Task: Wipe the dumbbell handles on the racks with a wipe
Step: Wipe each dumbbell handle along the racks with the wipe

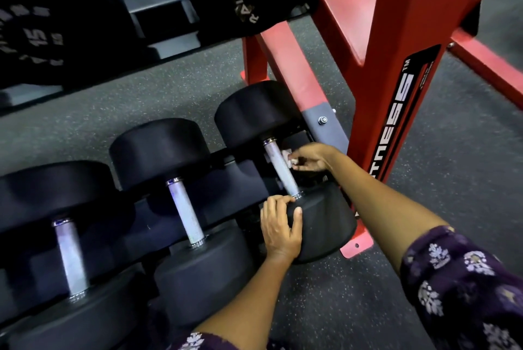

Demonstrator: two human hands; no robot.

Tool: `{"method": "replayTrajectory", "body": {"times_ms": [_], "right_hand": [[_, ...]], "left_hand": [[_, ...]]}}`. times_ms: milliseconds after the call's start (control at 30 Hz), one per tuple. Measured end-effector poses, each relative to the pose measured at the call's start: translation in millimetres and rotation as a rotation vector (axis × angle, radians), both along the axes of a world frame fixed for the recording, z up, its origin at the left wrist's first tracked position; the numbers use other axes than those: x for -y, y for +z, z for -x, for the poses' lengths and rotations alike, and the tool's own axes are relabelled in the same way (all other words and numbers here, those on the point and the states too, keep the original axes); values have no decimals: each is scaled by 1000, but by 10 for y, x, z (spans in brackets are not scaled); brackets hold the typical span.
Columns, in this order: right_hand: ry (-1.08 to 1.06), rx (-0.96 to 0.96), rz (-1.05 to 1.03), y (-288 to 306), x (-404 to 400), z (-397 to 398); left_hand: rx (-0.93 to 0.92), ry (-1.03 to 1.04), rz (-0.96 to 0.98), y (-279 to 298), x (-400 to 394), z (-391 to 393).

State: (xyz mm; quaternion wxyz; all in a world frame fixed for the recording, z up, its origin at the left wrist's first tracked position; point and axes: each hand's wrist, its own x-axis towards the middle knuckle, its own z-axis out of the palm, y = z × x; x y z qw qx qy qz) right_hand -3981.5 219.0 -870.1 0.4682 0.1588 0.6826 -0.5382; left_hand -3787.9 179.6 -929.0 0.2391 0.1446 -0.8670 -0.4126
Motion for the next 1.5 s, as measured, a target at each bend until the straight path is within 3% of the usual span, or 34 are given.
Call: {"method": "replayTrajectory", "body": {"times_ms": [167,333,500,633,767,1000,1133,1233,1333,1433,1500], "right_hand": [[-309,-262,85,133,307,52],[-274,-729,-212,43,387,-275],[-593,-608,-159,44,486,-266],[-484,-756,-186,58,519,-368],[-606,-710,-199,15,518,-301],[-503,-833,-225,33,645,-487],[-629,-714,-210,29,546,-368],[-665,-421,1,-22,437,-262],[-430,-231,156,-147,343,-31],[-305,-77,-33,-246,376,78],[-40,-50,-30,-159,437,44]], "left_hand": [[-9,-16,-2,1,5,12],[-18,-4,11,-3,11,16],[-7,13,7,36,2,14],[-12,-5,-3,66,13,6],[-4,6,-3,77,0,12],[107,-4,-19,-45,-17,-15],[48,-27,-33,56,7,10],[2,-11,3,67,3,0],[-14,-4,36,61,25,5],[-23,-12,39,54,25,3],[-39,-17,39,44,17,-8]]}}
